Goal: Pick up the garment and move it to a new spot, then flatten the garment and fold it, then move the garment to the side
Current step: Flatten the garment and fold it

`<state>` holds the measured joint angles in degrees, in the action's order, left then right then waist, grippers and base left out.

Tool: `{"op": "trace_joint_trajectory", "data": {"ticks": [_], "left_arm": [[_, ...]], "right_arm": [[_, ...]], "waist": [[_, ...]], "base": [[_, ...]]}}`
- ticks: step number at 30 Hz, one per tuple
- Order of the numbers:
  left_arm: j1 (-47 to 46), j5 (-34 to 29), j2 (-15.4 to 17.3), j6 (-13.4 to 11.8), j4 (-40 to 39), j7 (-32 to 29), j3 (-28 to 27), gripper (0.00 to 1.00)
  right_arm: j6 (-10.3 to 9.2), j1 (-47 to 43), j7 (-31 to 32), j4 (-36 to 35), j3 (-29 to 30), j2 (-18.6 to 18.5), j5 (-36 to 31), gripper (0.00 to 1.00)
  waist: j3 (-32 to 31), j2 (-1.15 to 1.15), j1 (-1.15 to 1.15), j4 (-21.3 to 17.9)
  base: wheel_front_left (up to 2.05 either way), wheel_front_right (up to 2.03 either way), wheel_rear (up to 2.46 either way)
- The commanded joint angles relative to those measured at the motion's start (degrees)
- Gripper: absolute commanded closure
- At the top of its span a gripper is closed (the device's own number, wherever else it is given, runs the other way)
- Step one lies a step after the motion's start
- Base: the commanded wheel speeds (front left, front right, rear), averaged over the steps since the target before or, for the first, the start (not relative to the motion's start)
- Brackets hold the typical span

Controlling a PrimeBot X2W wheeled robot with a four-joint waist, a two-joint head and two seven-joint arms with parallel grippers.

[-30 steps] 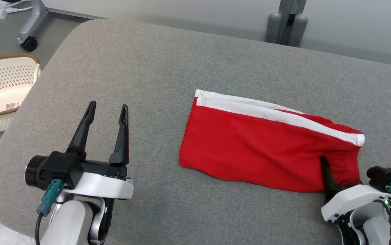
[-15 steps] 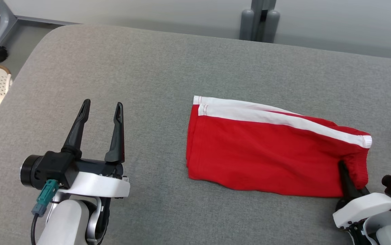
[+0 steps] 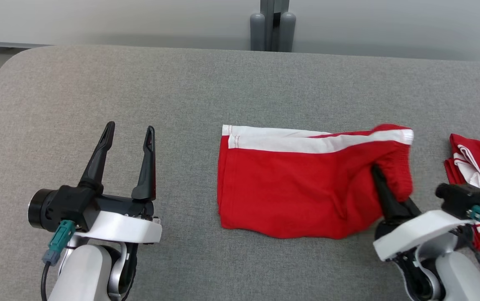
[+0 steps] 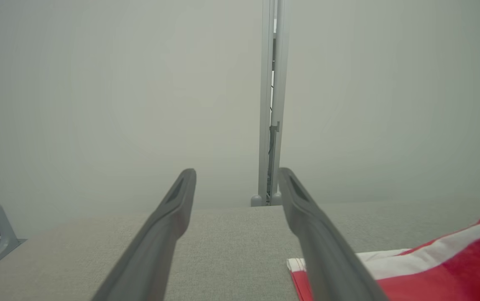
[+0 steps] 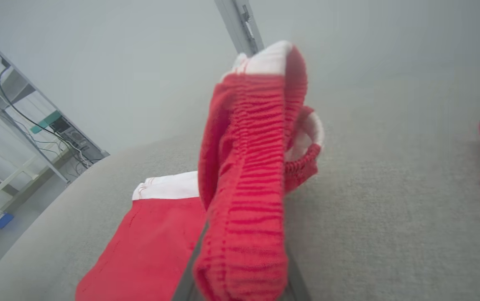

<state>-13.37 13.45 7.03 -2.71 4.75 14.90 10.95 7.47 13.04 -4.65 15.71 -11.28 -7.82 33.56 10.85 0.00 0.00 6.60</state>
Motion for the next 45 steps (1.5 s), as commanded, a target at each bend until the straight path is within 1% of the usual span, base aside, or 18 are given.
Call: {"op": "trace_joint_trajectory", "data": {"ticks": [1, 4, 7, 9, 14, 18, 19, 20, 25, 28, 29, 30, 33, 34, 37, 40, 43, 45], "left_arm": [[-0.7, -0.3, 0.3, 0.2, 0.2, 0.2, -0.1, 0.0], [-1.0, -0.5, 0.0, 0.7, 0.4, 0.2, 0.2, 0.0], [-1.1, -0.7, -0.4, 1.0, 0.7, 0.2, 0.5, 0.0], [-1.3, -0.7, -0.7, 1.2, 0.9, 0.2, 0.8, 0.0], [-1.5, -0.8, -1.4, 1.5, 1.4, 0.2, 1.4, 0.0], [-1.9, -0.8, -1.8, 1.6, 1.5, 0.2, 1.7, 0.0], [-2.0, -0.9, -2.0, 1.7, 1.5, 0.2, 1.8, 0.0], [-2.1, -0.9, -2.1, 1.7, 1.5, 0.2, 1.9, 0.0], [-2.5, -1.4, -2.4, 2.1, 1.7, 0.2, 2.4, 0.0], [-2.7, -1.5, -2.6, 2.1, 1.7, 0.2, 2.3, 0.0], [-2.7, -1.5, -2.6, 2.1, 1.7, 0.2, 2.3, 0.0], [-2.7, -1.6, -2.7, 2.1, 1.7, 0.2, 2.2, 0.0], [-2.7, -1.7, -2.8, 2.1, 1.8, 0.2, 2.1, 0.0], [-2.7, -1.7, -2.9, 2.0, 1.9, 0.2, 2.0, 0.0], [-3.0, -1.8, -3.1, 2.1, 2.1, 0.2, 1.9, 0.0], [-2.9, -1.8, -3.1, 2.2, 2.2, 0.2, 1.7, 0.0], [-2.5, -1.9, -3.1, 2.0, 2.1, 0.2, 1.2, 0.0], [-2.1, -2.0, -3.1, 1.9, 2.0, 0.2, 0.9, 0.0]], "right_arm": [[0.05, 1.0, 0.5, -1.1, -0.6, 0.3, -0.7, 1.0], [0.06, 2.8, 2.7, -4.0, -4.0, 1.9, -1.7, 1.0], [0.05, 5.3, 3.8, -3.6, -7.5, 3.2, -2.9, 1.0], [0.05, 7.3, 3.8, -1.6, -9.2, 3.7, -3.5, 1.0], [0.06, 11.9, 2.7, 7.0, -12.5, 4.6, -4.8, 1.0], [0.05, 15.0, 1.6, 13.8, -15.6, 4.7, -3.3, 1.0], [0.05, 15.6, 1.5, 15.2, -16.5, 4.7, -2.5, 0.6], [0.06, 16.3, 1.1, 16.6, -17.6, 4.8, -2.4, 0.0], [0.05, 19.0, -1.4, 20.5, -23.5, 4.7, 1.8, 0.0], [0.05, 20.4, -3.0, 20.8, -27.5, 4.8, 3.9, 0.0], [0.05, 20.4, -3.0, 20.8, -27.5, 4.8, 3.9, 0.0], [0.05, 20.6, -3.3, 20.7, -29.0, 4.8, 4.3, 0.0], [0.05, 21.9, -3.9, 21.3, -33.7, 4.7, 3.1, 0.0], [0.05, 22.5, -4.1, 22.0, -34.8, 4.7, 1.5, 0.0], [0.05, 22.5, -5.3, 22.0, -37.7, 4.8, 0.1, 0.0], [0.05, 22.3, -7.1, 21.5, -38.6, 4.7, -1.0, 0.0], [0.05, 21.5, -8.9, 19.9, -37.1, 4.7, -1.1, 0.0], [0.05, 20.7, -9.7, 18.5, -35.0, 4.7, -1.2, 0.0]], "waist": [[0.0, 0.0, 0.0, 0.1], [-0.1, 0.0, 0.0, 0.7], [0.0, 0.0, 0.0, 2.0], [0.2, 0.0, 0.0, 3.1], [1.2, 0.0, 0.0, 5.8], [2.3, 0.0, 0.0, 7.2], [2.6, 0.0, 0.0, 7.4], [2.8, 0.0, 0.0, 7.6], [3.9, 0.0, 0.0, 7.8], [4.5, 0.0, 0.0, 7.5], [4.5, 0.0, 0.0, 7.5], [4.6, 0.0, 0.0, 7.3], [4.8, 0.0, 0.0, 6.7], [4.8, 0.0, 0.0, 6.5], [4.7, 0.0, 0.0, 6.1], [4.4, 0.0, 0.0, 5.7], [4.0, 0.0, 0.0, 5.2], [3.7, 0.0, 0.0, 4.8]], "base": [[0.0, 0.0, 0.0], [0.0, 0.0, 0.0], [0.0, 0.0, 0.0], [0.0, 0.0, 0.0], [0.0, 0.0, 0.0], [0.0, 0.0, 0.0], [0.0, 0.0, 0.0], [0.0, 0.0, 0.0], [0.0, 0.0, 0.0], [0.0, 0.0, 0.0], [0.0, 0.0, 0.0], [0.0, 0.0, 0.0], [0.0, 0.0, 0.0], [0.0, 0.0, 0.0], [0.0, 0.0, 0.0], [0.0, 0.0, 0.0], [0.0, 0.0, 0.0], [0.0, 0.0, 0.0]]}}
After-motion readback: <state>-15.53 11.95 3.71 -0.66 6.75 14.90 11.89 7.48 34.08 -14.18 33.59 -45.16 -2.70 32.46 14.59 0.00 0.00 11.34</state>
